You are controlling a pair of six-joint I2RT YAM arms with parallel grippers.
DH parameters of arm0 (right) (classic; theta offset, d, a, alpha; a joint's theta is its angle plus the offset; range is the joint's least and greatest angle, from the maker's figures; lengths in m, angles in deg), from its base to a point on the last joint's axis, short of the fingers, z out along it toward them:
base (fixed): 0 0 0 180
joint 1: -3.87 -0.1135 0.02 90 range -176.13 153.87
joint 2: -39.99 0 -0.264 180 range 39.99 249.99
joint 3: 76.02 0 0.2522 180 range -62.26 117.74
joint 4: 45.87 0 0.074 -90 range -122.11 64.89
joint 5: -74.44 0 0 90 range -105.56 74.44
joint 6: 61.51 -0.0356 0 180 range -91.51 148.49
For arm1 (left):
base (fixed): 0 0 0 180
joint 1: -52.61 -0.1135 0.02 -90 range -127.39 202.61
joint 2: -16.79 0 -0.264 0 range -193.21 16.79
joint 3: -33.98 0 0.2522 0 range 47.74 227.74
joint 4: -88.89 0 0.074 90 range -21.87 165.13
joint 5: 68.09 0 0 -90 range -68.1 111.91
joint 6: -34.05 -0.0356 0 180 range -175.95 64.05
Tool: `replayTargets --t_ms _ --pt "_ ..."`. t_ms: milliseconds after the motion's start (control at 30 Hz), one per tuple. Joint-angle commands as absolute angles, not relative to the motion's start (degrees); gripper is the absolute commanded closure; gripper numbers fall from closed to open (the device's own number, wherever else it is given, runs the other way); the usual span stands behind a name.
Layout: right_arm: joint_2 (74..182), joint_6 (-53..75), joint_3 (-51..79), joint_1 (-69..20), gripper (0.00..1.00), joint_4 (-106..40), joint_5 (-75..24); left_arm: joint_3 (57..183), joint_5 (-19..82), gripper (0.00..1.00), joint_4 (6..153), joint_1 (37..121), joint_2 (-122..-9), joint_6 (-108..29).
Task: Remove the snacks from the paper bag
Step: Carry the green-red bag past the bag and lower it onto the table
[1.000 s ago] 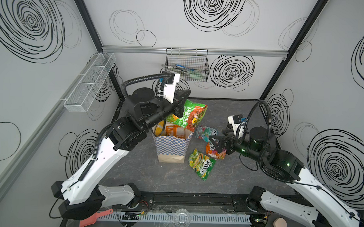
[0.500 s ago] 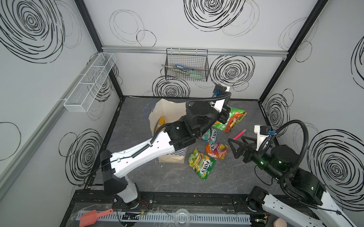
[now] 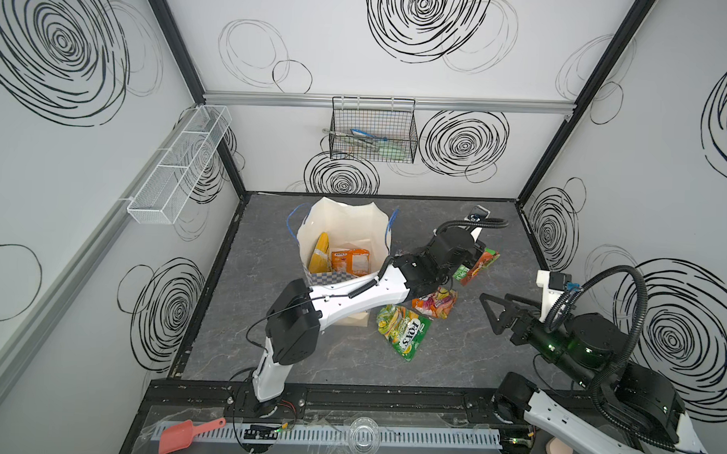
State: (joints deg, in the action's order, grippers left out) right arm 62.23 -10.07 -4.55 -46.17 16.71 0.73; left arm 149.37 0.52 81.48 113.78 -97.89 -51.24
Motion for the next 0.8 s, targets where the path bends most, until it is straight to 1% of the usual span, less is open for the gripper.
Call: replayTargets --t_ms 0,200,333,467,533,567,633,767 --pt "63.3 -12.3 -0.9 -46.4 0.03 21.0 -1.7 148.9 6.5 1.00 84.7 114.6 -101.7 -46.0" --pt "63.7 -14.0 1.0 -46.3 0.03 27.1 -4.2 149.7 13.5 1.00 86.6 115.2 -108.0 -41.2" --pt "62.8 -15.7 0.9 -46.3 0.03 29.7 -4.7 150.6 15.0 1.00 86.0 116.4 -111.2 -41.7" --pt "62.8 -16.2 0.2 -46.3 0.03 29.2 -5.4 150.6 16.3 1.00 85.3 117.1 -113.1 -41.9" --pt "62.8 -16.2 -0.2 -46.3 0.03 28.7 -5.5 151.3 16.9 0.82 83.9 117.0 -113.6 -41.3" --pt "62.9 -16.2 -0.3 -46.4 0.03 28.5 -5.4 151.7 17.2 0.78 83.2 116.9 -113.4 -41.2" --pt "63.3 -16.2 -0.3 -46.3 0.03 28.5 -5.2 151.7 17.4 0.72 82.8 116.6 -112.3 -41.1" --pt "63.5 -16.1 0.1 -46.4 0.03 28.1 -4.7 152.4 17.3 0.67 81.1 115.8 -109.5 -41.4"
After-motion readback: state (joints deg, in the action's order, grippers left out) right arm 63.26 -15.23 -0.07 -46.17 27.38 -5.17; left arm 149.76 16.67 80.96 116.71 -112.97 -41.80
